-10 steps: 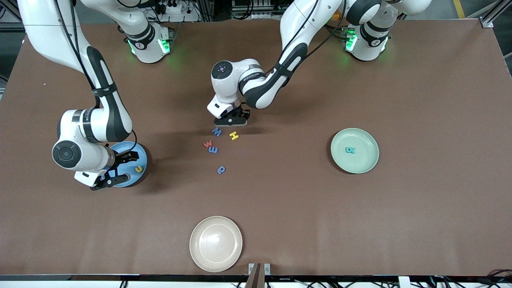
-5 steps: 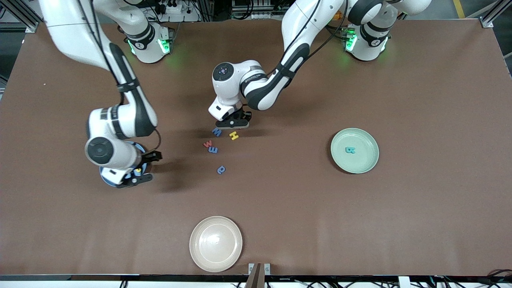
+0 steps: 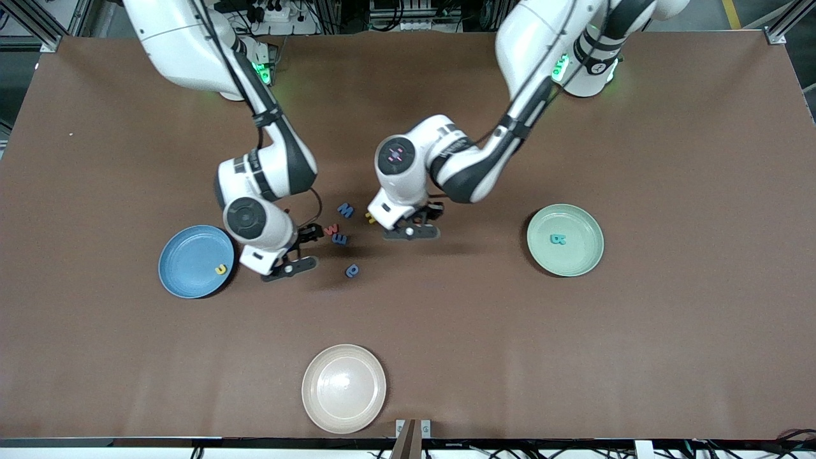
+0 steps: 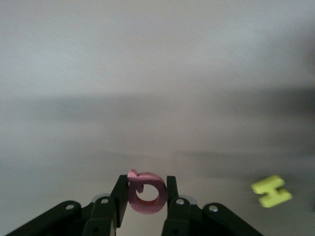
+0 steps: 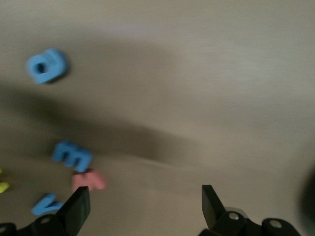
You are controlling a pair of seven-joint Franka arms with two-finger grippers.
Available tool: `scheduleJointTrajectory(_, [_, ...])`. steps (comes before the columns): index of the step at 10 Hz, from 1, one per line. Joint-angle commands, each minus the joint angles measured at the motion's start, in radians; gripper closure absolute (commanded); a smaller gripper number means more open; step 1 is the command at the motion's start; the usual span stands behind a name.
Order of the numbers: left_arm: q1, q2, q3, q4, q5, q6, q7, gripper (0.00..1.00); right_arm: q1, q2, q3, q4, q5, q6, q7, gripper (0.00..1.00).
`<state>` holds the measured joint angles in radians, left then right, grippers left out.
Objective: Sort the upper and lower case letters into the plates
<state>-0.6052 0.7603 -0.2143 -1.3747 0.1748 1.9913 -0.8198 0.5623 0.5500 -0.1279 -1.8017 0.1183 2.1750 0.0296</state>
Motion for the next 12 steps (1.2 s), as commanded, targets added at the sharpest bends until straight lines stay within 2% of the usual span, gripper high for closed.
scheduleJointTrajectory(1, [0.222, -0.083, -0.104, -0.140, -0.023, -0.029, 0.152, 0.87, 0.082, 0.039, -0.009, 0.005, 0.017, 0.098, -0.020, 0.00])
scheduleJointTrajectory(3, [0.434, -0.188, -0.181, -0.313, -0.020, -0.014, 0.308, 0.87, 0.113, 0.060, -0.009, 0.004, 0.017, 0.157, -0.216, 0.00])
scheduleJointTrajectory(5, [0.582, -0.237, -0.223, -0.438, -0.006, 0.033, 0.437, 0.87, 0.110, 0.061, -0.009, -0.008, 0.017, 0.155, -0.372, 0.00])
scheduleJointTrajectory(7, [0.646, -0.266, -0.226, -0.539, 0.049, 0.131, 0.479, 0.87, 0.113, 0.061, -0.009, -0.030, 0.017, 0.158, -0.450, 0.00])
scheduleJointTrajectory(9, [0.662, -0.275, -0.231, -0.576, 0.060, 0.158, 0.504, 0.85, 0.102, 0.062, -0.010, -0.033, 0.015, 0.181, -0.534, 0.00])
scheduleJointTrajectory(10, [0.674, -0.279, -0.231, -0.589, 0.081, 0.159, 0.504, 0.72, 0.105, 0.070, -0.009, -0.041, 0.015, 0.207, -0.560, 0.00])
scheduleJointTrajectory(11, [0.692, -0.285, -0.234, -0.590, 0.083, 0.159, 0.516, 0.01, 0.113, 0.070, -0.009, -0.062, 0.015, 0.250, -0.565, 0.00])
scheduleJointTrajectory(12, [0.693, -0.285, -0.232, -0.592, 0.083, 0.159, 0.522, 0.00, 0.113, 0.073, -0.010, -0.067, 0.014, 0.264, -0.574, 0.00])
